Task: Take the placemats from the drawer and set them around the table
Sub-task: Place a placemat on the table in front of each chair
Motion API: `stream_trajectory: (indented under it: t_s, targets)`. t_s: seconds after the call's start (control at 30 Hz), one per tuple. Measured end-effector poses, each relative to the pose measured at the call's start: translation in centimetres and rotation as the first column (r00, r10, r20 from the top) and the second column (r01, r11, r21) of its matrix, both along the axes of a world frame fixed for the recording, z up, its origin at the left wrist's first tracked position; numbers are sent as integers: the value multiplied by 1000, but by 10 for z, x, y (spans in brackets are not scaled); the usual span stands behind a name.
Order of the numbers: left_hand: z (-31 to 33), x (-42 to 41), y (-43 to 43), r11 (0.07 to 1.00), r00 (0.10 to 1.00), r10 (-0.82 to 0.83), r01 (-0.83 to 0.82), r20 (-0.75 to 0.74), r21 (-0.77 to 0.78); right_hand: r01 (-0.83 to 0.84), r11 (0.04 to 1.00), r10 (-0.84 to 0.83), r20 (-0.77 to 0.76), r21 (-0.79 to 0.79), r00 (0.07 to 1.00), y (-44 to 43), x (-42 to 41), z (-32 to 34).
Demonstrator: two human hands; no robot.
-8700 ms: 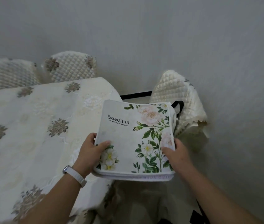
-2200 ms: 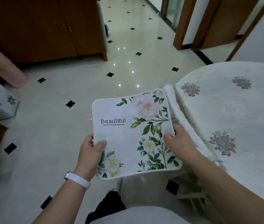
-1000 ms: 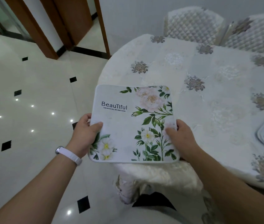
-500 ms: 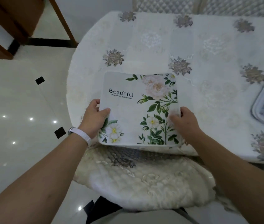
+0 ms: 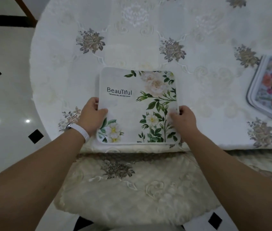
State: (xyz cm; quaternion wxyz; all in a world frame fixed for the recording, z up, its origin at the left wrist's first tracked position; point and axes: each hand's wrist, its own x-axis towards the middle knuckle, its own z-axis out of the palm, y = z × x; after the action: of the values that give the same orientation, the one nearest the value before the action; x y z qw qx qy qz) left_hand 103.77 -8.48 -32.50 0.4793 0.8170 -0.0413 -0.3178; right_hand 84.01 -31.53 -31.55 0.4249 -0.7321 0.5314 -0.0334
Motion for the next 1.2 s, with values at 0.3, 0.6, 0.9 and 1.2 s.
stream_trajectory:
  t_s: [0.3,0.6,0.9,1.2]
  targets:
    - [-10,-1,-3,983,900,-21,-61,436,174,-147,921,135,-59,-359,989,-8,3,-15]
    - [-30,25,-84,816,572,-578,423,582,394,-656,601,622,-250,-457,743,-13,99,-26]
    - [-43,56,-143,679,427,-733,488,529,548,-702,568,635,-314,-429,705,-21,152,-58]
    - [-48,58,-133,630,450,-767,388,458,673,-715,586,590,-404,-382,699,-26,149,-59]
